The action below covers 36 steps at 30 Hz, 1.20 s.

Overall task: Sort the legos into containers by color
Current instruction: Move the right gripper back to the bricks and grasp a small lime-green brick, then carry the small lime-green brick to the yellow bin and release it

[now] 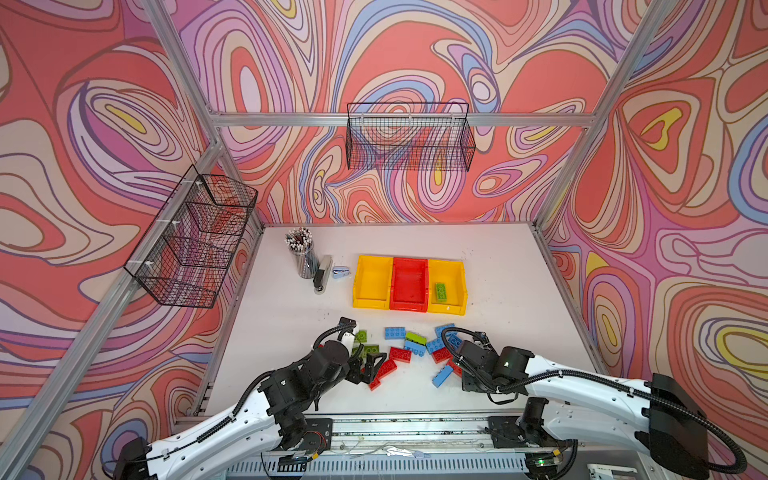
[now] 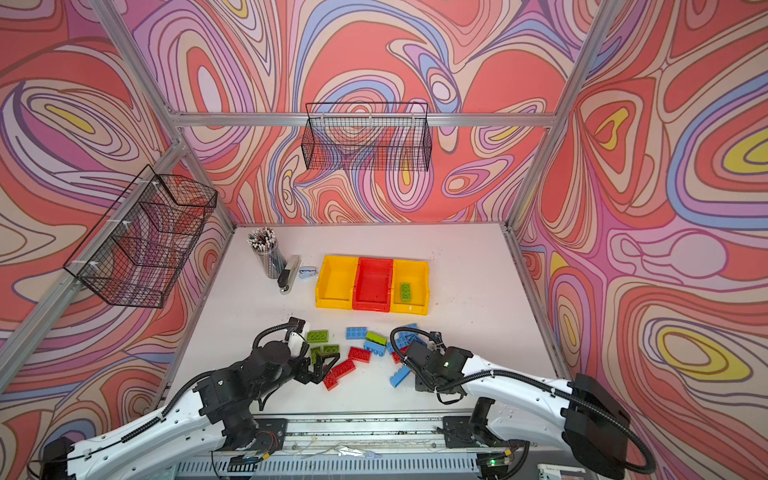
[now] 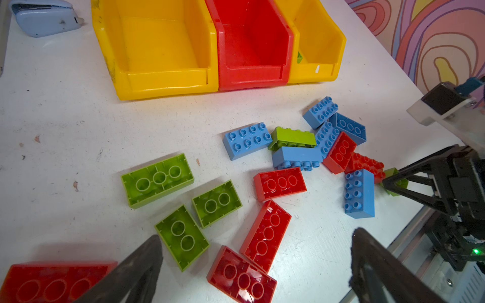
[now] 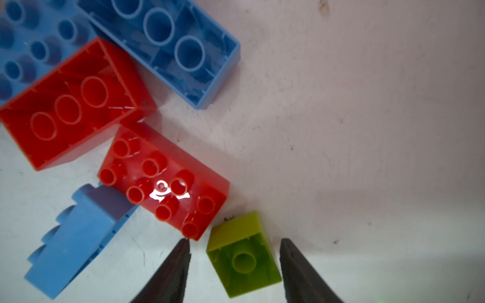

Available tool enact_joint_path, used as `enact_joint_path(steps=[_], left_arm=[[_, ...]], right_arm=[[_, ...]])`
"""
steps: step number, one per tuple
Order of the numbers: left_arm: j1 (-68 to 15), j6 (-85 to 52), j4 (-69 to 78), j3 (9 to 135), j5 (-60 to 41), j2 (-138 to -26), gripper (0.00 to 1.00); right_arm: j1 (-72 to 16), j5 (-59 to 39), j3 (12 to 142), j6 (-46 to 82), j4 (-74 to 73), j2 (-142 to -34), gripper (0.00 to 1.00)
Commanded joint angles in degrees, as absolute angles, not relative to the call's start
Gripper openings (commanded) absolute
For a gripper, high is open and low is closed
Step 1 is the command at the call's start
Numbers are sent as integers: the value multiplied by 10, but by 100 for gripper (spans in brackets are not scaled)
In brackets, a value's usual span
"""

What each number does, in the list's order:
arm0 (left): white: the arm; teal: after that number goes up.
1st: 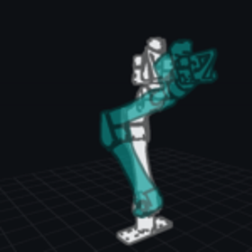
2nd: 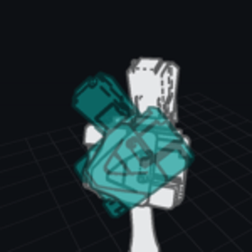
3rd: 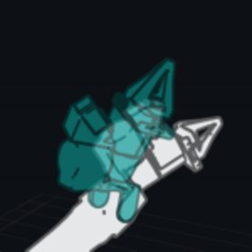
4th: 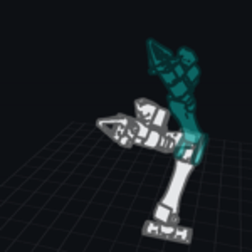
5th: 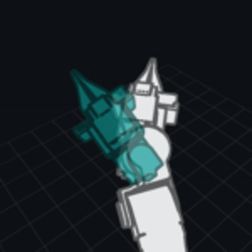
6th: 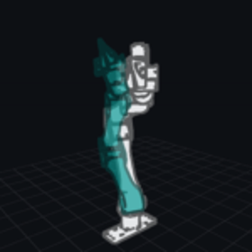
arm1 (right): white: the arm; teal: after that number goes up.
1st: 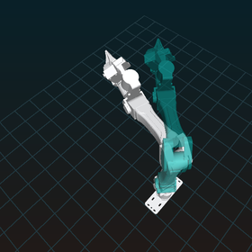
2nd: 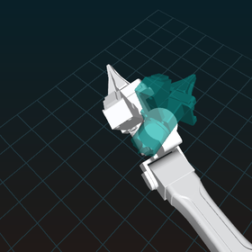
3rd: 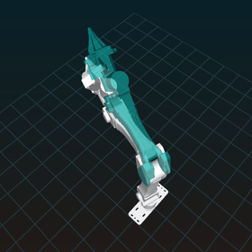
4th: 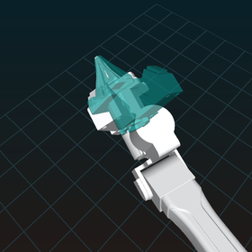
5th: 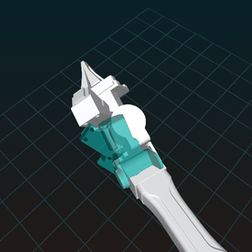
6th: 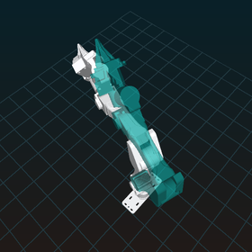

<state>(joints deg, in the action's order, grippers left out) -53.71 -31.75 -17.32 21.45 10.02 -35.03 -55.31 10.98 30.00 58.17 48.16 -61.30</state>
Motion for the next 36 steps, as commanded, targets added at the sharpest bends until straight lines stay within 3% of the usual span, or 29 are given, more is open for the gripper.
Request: enact_joint_path(steps=[1, 14, 19, 23, 36], left_arm=[[-540, -321, -165, 207, 101, -353, 100], [-540, -321, -175, 216, 104, -356, 100], [-541, -321, -184, 219, 120, -350, 100], [-540, -318, -194, 227, 130, -351, 100], [-540, -301, -194, 260, 153, -385, 100]], right_arm=[[-557, 113, 288, 595, 474, -614, 53], [-558, 140, 315, 585, 501, -619, 32], [-557, 197, 401, 563, 559, -602, 32], [-547, 250, 497, 507, 575, -656, 32], [-323, 139, 679, 250, 409, -886, 30]])
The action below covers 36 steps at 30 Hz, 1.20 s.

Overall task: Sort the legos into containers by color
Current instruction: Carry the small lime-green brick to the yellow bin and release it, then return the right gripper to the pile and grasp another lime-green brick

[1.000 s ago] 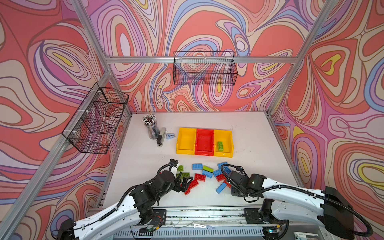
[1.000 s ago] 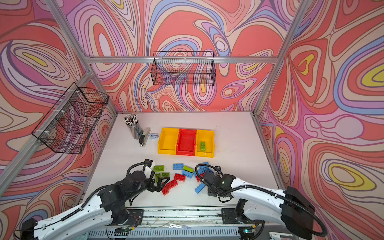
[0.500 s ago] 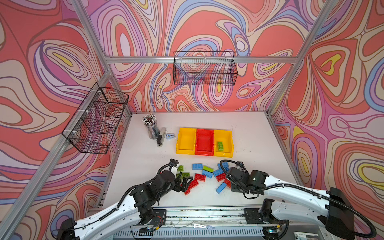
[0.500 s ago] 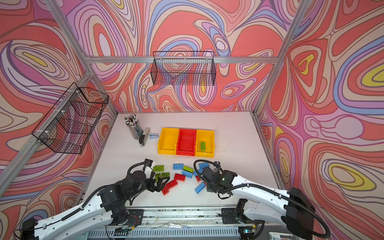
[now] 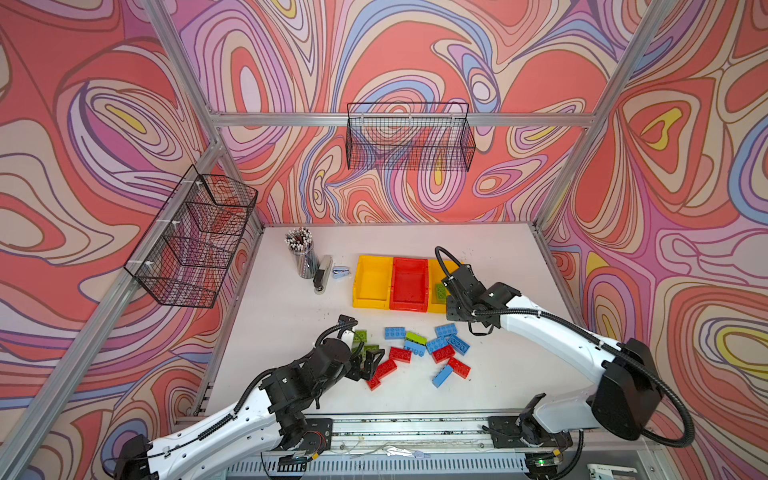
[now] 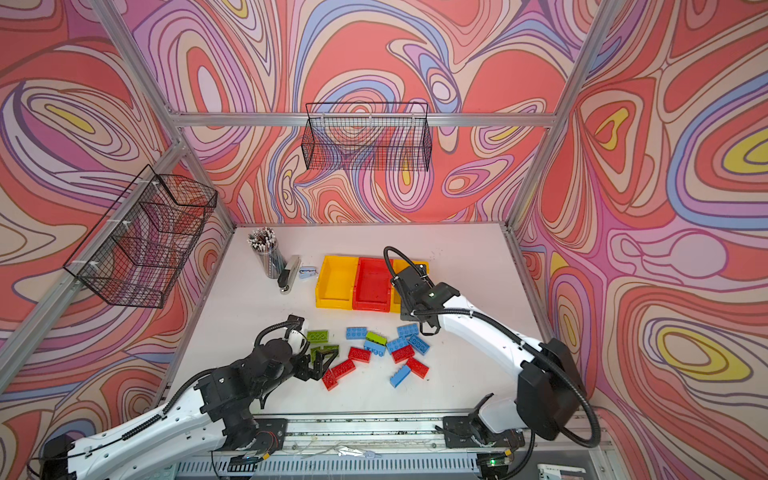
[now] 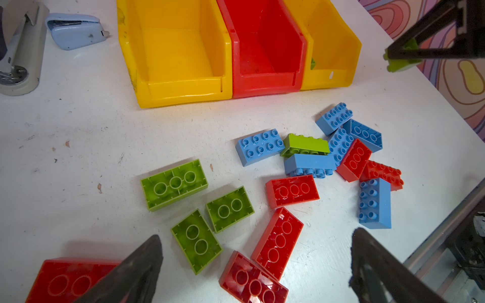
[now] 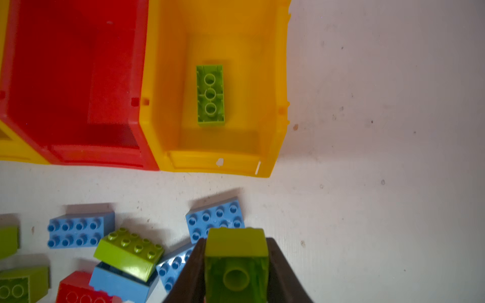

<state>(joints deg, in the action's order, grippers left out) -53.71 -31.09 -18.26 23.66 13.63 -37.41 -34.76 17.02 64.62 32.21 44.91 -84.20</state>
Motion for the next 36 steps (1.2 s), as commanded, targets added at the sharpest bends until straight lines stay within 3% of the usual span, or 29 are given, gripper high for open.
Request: enact_joint_path(steps=[1, 12, 18, 28, 36], left_arm=[[-540, -299, -195, 265, 154, -392, 100], [-533, -249, -190, 323, 194, -455, 100], [-454, -260, -188, 318, 129, -451, 100], [-425, -265, -184, 309, 109, -444, 100], [-423, -282, -203, 308, 113, -426, 100]], right_arm=[[-316, 134, 694, 239, 403, -906, 30], [-260, 84, 790, 200, 359, -1041, 30], [-245, 67, 802, 196, 350, -1072, 33], [-240, 55, 814, 187, 350, -1069, 63], [-240, 47, 818, 190, 379, -1004, 68]])
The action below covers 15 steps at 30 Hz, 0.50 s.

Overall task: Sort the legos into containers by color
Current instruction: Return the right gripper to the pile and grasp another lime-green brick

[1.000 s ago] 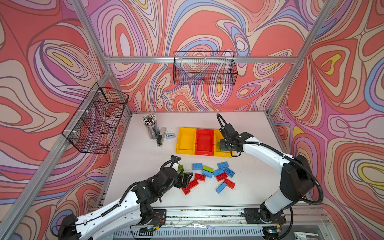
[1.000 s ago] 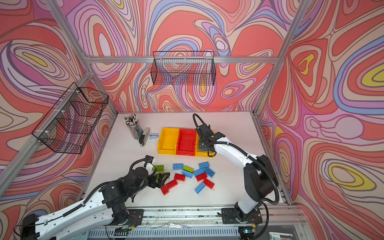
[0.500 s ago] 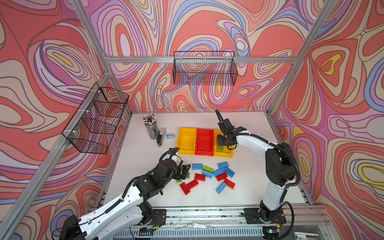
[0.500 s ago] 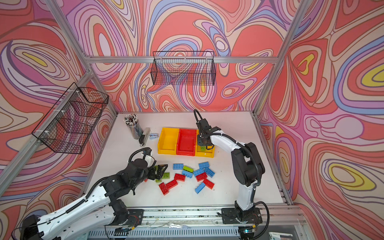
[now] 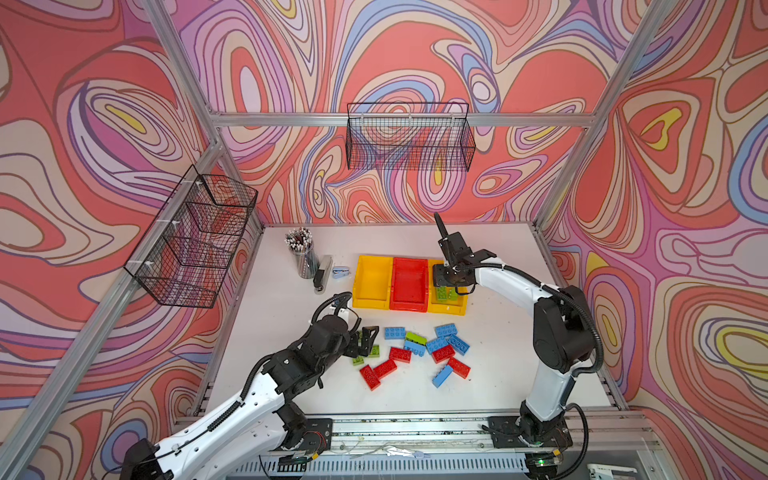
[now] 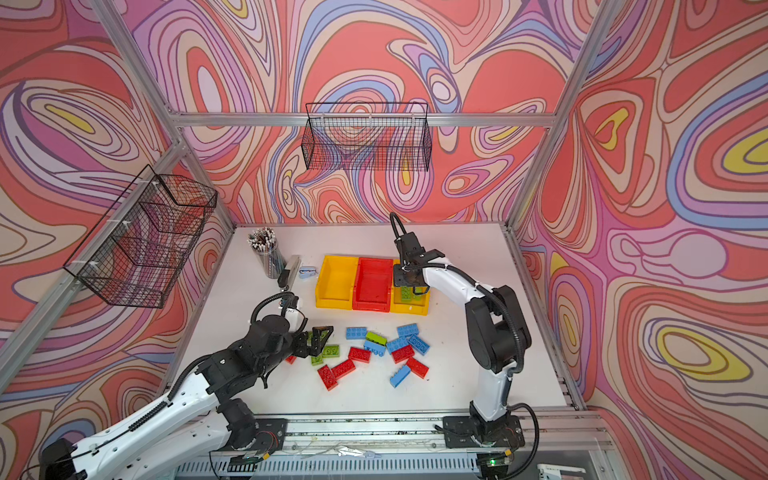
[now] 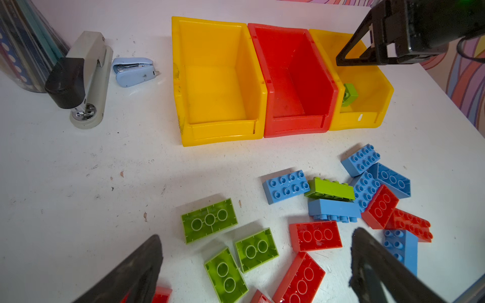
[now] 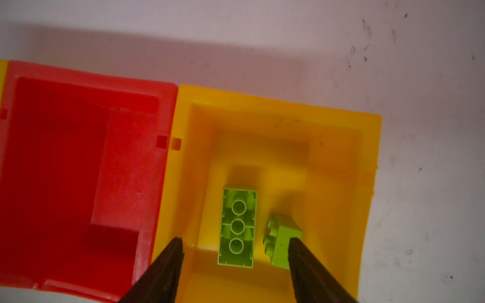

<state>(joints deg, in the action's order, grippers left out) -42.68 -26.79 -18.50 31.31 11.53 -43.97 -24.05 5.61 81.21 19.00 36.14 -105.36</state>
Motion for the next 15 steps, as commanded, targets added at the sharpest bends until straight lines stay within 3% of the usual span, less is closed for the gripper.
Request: enact_joint_path(steps=[1, 15], left_arm=[[-423, -286, -207, 308, 111, -422, 100], [-425, -353, -226, 250, 32, -335, 100]], right_arm=[[-240, 43, 811, 194, 380, -982, 69], [-332, 61, 581, 282, 390, -756, 70]])
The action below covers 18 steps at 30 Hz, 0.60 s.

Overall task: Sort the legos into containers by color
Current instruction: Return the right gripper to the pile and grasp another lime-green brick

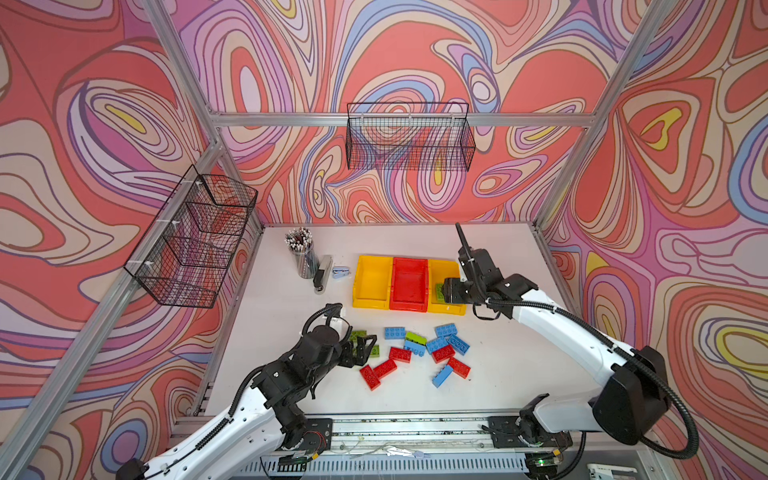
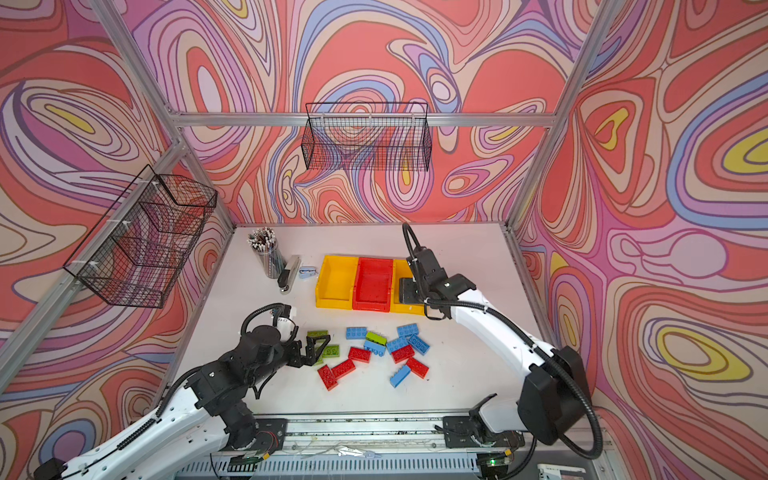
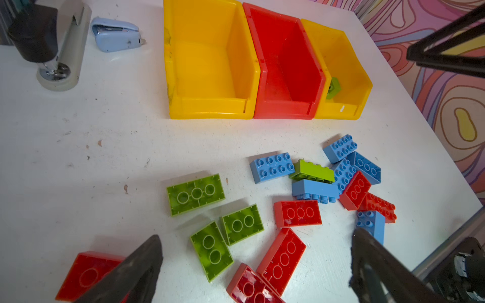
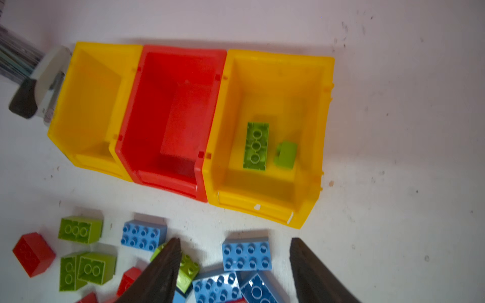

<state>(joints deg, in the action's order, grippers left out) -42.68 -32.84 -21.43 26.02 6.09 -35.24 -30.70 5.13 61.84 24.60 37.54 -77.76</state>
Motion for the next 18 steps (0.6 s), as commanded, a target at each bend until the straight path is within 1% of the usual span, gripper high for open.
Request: enact_joint_path(steps=[1, 8, 14, 18], left_arm=[[-425, -356, -227, 246, 27, -328, 100], [-446, -382, -247, 224, 23, -288, 100], [-471, -399, -260, 206, 44, -258, 100], [-474, -404, -265, 197, 50, -251, 100]], right_arm=[[-344, 61, 566, 289, 386, -746, 70], [-414, 61, 528, 325, 347, -748, 69], [-469, 59, 551, 326, 310, -824, 68], [-481, 59, 573, 319, 298, -875, 64]])
